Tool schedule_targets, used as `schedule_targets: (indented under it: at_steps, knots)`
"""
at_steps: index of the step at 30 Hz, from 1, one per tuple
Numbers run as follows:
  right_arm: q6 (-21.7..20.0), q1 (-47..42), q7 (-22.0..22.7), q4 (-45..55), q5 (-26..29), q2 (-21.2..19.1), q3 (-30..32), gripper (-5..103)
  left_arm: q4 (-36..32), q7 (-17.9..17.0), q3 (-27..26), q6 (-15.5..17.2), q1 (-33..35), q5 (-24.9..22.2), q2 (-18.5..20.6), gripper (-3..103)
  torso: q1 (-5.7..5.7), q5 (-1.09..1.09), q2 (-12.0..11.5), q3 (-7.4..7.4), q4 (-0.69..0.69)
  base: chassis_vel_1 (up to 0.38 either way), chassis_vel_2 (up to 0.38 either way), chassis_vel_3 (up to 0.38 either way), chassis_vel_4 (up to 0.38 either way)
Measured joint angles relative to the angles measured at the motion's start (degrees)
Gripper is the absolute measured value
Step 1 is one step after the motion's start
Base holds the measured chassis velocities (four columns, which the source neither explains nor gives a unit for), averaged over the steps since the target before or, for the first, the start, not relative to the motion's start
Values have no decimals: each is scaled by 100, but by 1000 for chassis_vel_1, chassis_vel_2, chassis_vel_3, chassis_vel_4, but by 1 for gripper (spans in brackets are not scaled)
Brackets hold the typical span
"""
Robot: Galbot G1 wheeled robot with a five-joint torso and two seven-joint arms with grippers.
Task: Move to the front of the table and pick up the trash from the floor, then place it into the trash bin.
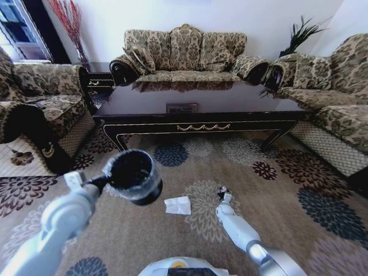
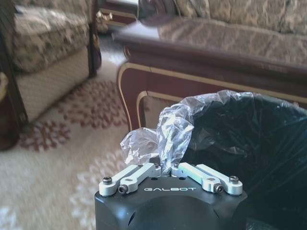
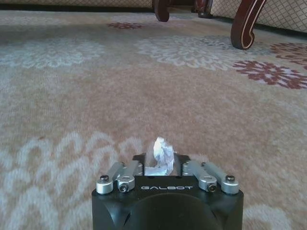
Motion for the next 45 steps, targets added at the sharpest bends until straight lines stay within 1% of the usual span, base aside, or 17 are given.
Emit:
schedule_targets:
  at_steps: [2,4,7,8,9,10,13,15,21,28,34,37,38,41,43,44,45]
  knots:
    - [28,-52,-5,32,-33,5,2,23,31,2,-206,-7,-195,-200,112,4,0,0,0,0,0,0,0,0,0]
    - [36,-67,-6,50,-40,5,3,23,34,4,-257,-17,-239,-239,139,4,0,0,0,0,0,0,0,0,0]
    - [60,-119,-10,119,-53,-7,3,7,25,5,-347,-27,-300,-297,167,4,0,1,0,0,0,0,0,0,0]
    - [60,-119,-10,119,-53,-7,3,7,25,5,-347,-27,-300,-297,167,4,0,1,0,0,0,0,0,0,0]
    - [83,-155,-30,169,-54,-25,-11,3,8,8,-342,-26,-302,-300,141,4,0,0,0,0,0,0,0,0,0]
    - [105,-188,-52,216,-55,-43,-23,1,-1,14,-304,-26,-302,-272,106,4,0,0,0,0,1,0,0,0,0]
    - [129,-234,-68,290,-57,-63,-58,1,-7,33,-210,-26,-315,-191,50,4,0,0,0,0,1,0,0,0,0]
    - [163,-308,-70,403,-65,-93,-132,0,-23,53,-24,-23,-383,-83,-45,4,0,0,0,0,1,0,0,0,0]
    - [217,-389,-49,541,-166,-123,-235,0,-8,88,245,-13,-477,24,-169,4,0,1,0,0,-1,0,0,0,0]
    - [221,-581,65,1449,-81,-402,-423,0,77,151,679,-11,-423,304,-327,4,0,-1,0,-1,1,0,0,0,0]
    - [103,-509,251,1345,-50,-381,-427,-2,144,167,815,-11,-580,335,-309,4,0,1,-1,0,0,0,0,0,0]
    - [12,-291,321,941,49,-294,-401,14,209,169,801,-12,-729,271,-196,4,0,1,-2,0,0,0,0,0,0]
    - [12,-291,321,941,49,-294,-401,14,209,169,801,-12,-729,271,-196,4,0,1,-2,0,0,0,0,0,0]
    - [3,48,280,395,77,-186,-420,30,226,168,717,-11,-774,214,-144,4,0,1,-2,0,1,0,0,0,0]
    - [3,150,257,248,89,-157,-429,30,222,168,698,-11,-776,201,-143,4,0,1,-1,0,1,0,0,0,0]
    - [3,271,223,55,98,-130,-445,41,199,168,687,-11,-776,195,-151,4,0,1,-2,0,2,0,0,0,0]
    - [3,342,192,-83,97,-114,-458,41,181,168,687,-11,-774,193,-164,4,0,0,-2,0,2,0,0,0,0]
